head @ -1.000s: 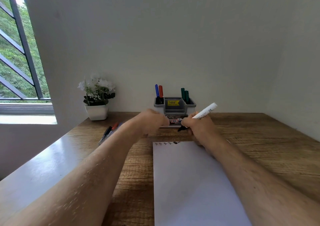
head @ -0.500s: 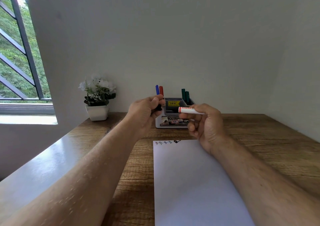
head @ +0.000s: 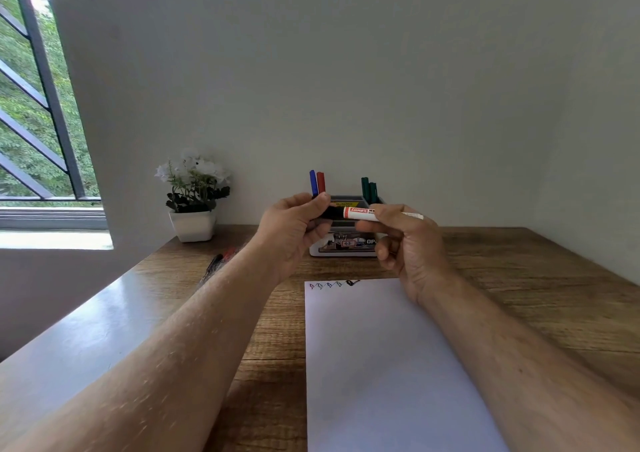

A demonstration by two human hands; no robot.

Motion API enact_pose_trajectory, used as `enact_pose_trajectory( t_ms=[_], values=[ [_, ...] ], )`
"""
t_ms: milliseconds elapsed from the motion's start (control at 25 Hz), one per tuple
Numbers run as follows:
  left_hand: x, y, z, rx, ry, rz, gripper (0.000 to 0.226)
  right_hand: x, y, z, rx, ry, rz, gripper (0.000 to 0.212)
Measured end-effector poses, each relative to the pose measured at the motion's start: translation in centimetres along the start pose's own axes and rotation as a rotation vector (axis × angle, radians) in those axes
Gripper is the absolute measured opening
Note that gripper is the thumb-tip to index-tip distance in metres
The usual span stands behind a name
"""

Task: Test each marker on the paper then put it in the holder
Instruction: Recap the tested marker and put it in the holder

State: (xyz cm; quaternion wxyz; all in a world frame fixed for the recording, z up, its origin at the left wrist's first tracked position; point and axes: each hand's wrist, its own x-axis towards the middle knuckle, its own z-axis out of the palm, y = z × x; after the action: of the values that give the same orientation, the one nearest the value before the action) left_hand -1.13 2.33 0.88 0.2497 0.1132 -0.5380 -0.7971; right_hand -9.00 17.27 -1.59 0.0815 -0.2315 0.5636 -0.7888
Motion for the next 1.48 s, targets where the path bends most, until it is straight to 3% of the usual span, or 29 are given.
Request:
enact_pose_trajectory(
  t_ms=[360,560,1080,1360,1480],
  values=[
    [0.6,-0.1,-1.0,0.029,0.094,0.085,0.02,-0.6,0.1,0.2,-0.501,-0.027,-0.302,0.009],
    [0.9,-0.4,-1.2,0.01,0.119,0.083,0.011,-0.9,0.5,0.6,-0.636,-0.066,-0.348,0.014],
    [1.5,-1.0,-1.0,-0.009,0.169,0.081,0.012,-0.6,0.6,1.6,-0.612,-0.038,-0.278,0.007],
    [1.3,-1.3,-0.7,0.076,0.17,0.118,0.006,0.1,0.7,1.4,-0.424,-0.074,-0.03,0.014],
    [0.6,-1.6,-0.3,0.049,0.091,0.102,0.019,0.2,1.0,1.2,-0.438,-0.065,-0.018,0.014]
  ],
)
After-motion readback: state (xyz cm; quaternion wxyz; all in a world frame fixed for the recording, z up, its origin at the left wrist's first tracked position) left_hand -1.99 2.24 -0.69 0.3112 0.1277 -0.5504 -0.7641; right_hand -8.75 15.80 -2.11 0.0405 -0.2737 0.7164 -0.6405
